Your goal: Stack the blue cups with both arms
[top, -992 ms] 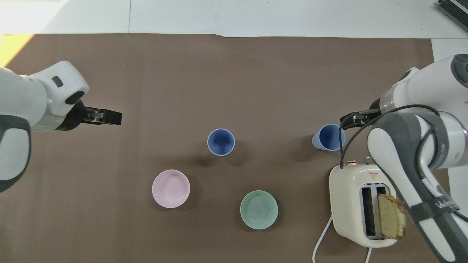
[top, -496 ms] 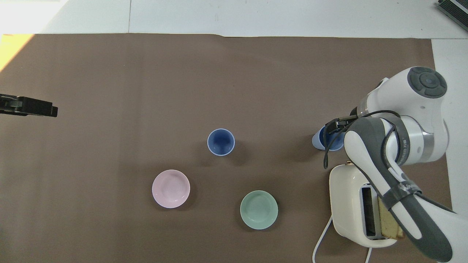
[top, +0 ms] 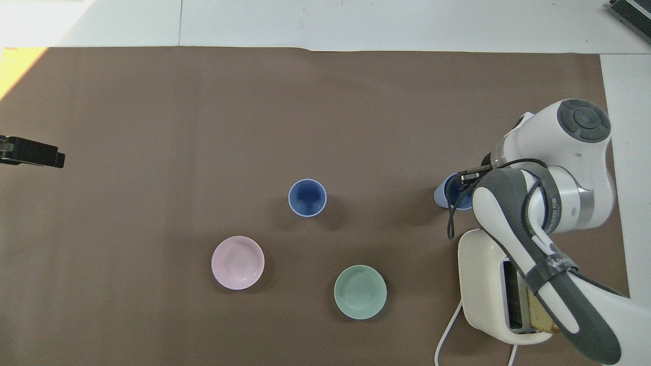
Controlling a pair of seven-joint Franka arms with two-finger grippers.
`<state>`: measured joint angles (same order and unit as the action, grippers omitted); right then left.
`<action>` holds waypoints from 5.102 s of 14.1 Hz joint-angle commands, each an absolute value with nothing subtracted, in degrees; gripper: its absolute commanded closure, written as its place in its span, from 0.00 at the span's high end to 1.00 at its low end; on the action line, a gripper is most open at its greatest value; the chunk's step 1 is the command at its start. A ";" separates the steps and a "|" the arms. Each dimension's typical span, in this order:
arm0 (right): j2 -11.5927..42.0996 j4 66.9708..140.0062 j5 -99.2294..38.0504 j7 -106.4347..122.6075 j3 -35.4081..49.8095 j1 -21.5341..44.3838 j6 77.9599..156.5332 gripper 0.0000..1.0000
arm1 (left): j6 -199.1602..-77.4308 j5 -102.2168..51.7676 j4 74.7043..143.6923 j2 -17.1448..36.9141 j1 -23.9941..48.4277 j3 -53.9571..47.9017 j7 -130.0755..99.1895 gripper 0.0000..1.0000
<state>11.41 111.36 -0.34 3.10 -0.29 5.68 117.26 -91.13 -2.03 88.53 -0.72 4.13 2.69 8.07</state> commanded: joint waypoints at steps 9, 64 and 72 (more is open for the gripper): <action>11.25 109.17 -2.71 3.00 0.26 5.54 116.20 0.00 | -89.38 -1.05 87.28 -0.35 3.69 2.29 8.35 1.00; 11.53 86.50 -6.16 -42.29 0.97 22.52 98.55 1.00 | -89.30 -1.05 87.28 -0.35 3.69 2.29 8.44 1.00; 5.46 77.96 0.24 -18.66 0.44 8.70 79.73 1.00 | -89.30 -1.05 87.28 -0.35 3.69 2.29 8.44 1.00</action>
<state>5.44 80.22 -3.03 -22.21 0.06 9.02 82.52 -90.55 -1.98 88.53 -0.71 4.13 2.53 8.07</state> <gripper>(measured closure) 0.000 0.000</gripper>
